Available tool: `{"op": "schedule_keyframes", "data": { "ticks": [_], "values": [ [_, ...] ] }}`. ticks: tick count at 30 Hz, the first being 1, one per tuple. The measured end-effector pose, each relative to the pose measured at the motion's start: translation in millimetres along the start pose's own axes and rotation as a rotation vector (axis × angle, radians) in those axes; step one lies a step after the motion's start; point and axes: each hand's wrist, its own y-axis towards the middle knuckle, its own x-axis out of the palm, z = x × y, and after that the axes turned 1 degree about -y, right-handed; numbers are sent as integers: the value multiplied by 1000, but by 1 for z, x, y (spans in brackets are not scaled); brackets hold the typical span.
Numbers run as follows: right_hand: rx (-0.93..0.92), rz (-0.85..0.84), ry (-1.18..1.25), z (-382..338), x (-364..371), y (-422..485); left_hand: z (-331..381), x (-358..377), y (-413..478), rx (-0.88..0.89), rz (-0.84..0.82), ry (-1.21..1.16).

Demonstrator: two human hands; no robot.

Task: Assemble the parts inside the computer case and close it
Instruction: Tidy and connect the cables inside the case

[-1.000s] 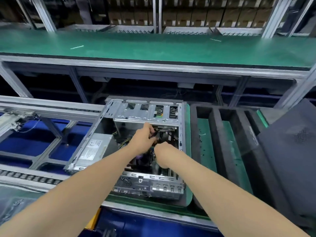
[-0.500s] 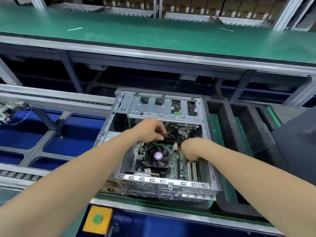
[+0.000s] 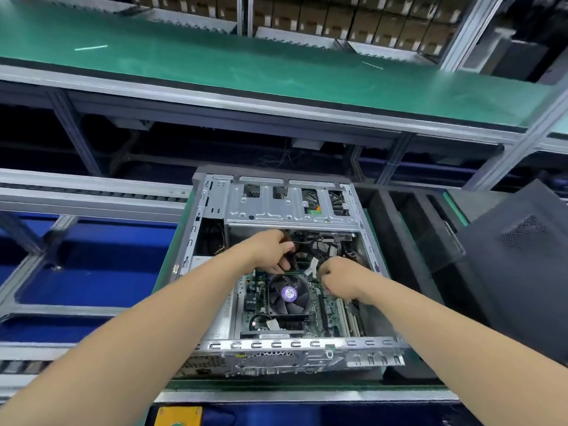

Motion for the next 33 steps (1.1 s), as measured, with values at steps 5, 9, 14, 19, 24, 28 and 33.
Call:
{"op": "schedule_keyframes", "data": {
  "ticks": [5,9,14,19,24,28,33],
  "values": [
    [-6,123,-18,-5,6,-7,4,-6,-1,34,181,418],
    [-133,251,-127,-13,1,-16,15,-8,-17,67,69,557],
    [-406,313,4,-39,-9,-13,23,-55,-50,168,116,429],
    [-424,93,43,-81,12,19,5,-56,-62,107,229,643],
    [-224,97,-191,-89,17,44,-3,-50,-36,-152,140,651],
    [-366,-6,-248,-67,14,30,4,-51,-15,-193,14,778],
    [-363,205,378,-16,11,-1,1,-40,11,-228,-69,917]
  ]
}}
